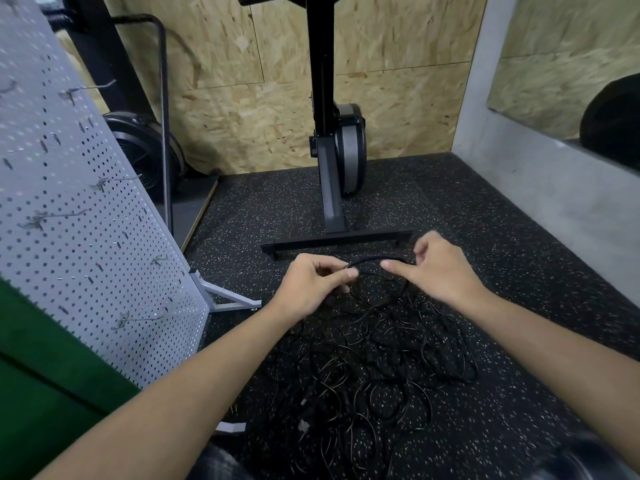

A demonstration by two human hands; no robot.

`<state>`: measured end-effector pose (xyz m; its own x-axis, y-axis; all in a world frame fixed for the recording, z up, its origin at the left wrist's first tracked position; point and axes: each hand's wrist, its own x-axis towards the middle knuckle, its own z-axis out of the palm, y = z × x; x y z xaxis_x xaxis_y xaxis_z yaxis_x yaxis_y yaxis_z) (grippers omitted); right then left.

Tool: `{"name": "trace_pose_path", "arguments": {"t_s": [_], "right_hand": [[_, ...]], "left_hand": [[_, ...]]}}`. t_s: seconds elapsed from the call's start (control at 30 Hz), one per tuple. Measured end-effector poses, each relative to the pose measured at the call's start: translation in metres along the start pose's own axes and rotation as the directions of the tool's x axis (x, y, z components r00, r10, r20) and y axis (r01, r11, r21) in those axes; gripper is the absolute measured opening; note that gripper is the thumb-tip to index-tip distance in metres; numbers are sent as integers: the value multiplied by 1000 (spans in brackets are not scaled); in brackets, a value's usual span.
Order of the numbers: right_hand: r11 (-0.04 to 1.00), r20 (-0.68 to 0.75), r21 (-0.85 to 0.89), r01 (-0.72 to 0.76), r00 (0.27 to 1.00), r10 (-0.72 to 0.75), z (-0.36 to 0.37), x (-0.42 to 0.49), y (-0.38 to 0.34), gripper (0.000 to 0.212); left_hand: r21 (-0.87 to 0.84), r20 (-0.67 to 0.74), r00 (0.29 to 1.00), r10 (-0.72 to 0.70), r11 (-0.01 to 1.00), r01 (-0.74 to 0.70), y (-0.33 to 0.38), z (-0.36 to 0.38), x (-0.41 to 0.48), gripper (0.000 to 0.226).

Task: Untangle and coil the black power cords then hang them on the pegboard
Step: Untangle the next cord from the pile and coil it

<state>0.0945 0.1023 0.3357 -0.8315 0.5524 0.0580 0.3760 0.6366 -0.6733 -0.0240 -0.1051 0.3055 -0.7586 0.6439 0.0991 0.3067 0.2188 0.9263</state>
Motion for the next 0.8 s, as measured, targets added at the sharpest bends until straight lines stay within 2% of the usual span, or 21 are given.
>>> {"name": "trace_pose_path", "arguments": {"t_s": [0.07,0.13,0.2,0.23,0.3,0.4,0.47,0.53,0.6,0.63,0.7,0.77,0.8], "right_hand": [[994,105,22,-108,989,105,0,-1,-3,50],[954,291,253,-164,953,87,4,-2,-7,37],[821,419,507,-264,907,33,9,-5,-12,30],[756,443,579,-305,896,23,11,-6,-14,31],[718,423,633,-290,906,-7,15,-7,-17,31],[746,347,638,-192,936,-56,13,-7,-21,25],[719,355,668,-193,931,-79,7,-8,-25,22],[716,377,679,-163,914,-150,0,-9,-28,23],[712,409,688,-140,885,-221,-7,-11,-30,29],[697,418,704,-136,873,-251,-10,-11,-31,32],[640,413,756,-134,857,-308,-15,-13,-33,33],[581,391,802,-137,856,-339,-17,-14,-34,33],[557,377,818,-140,863,-336,-17,-14,-34,33]], "left_hand": [[-60,-16,1000,-3,998,2,4,5,-1,12],[-16,8,999,44,999,-44,5,10,-2,13],[101,31,994,105,989,-107,5,16,-4,17],[138,32,990,134,981,-137,6,19,-4,18],[174,40,982,187,966,-191,10,23,-6,19],[231,56,975,214,947,-222,16,25,-9,20],[246,-22,983,180,954,-169,15,22,-10,33],[123,-77,993,89,989,-79,11,18,-8,37],[-48,-31,999,9,999,-11,5,16,-5,26],[-60,-3,1000,-10,998,10,3,16,-3,31],[-20,105,994,-34,999,36,-2,18,-1,48],[36,177,983,-47,999,41,-3,25,-2,40],[61,169,985,-46,997,36,-4,26,-2,32]]}}
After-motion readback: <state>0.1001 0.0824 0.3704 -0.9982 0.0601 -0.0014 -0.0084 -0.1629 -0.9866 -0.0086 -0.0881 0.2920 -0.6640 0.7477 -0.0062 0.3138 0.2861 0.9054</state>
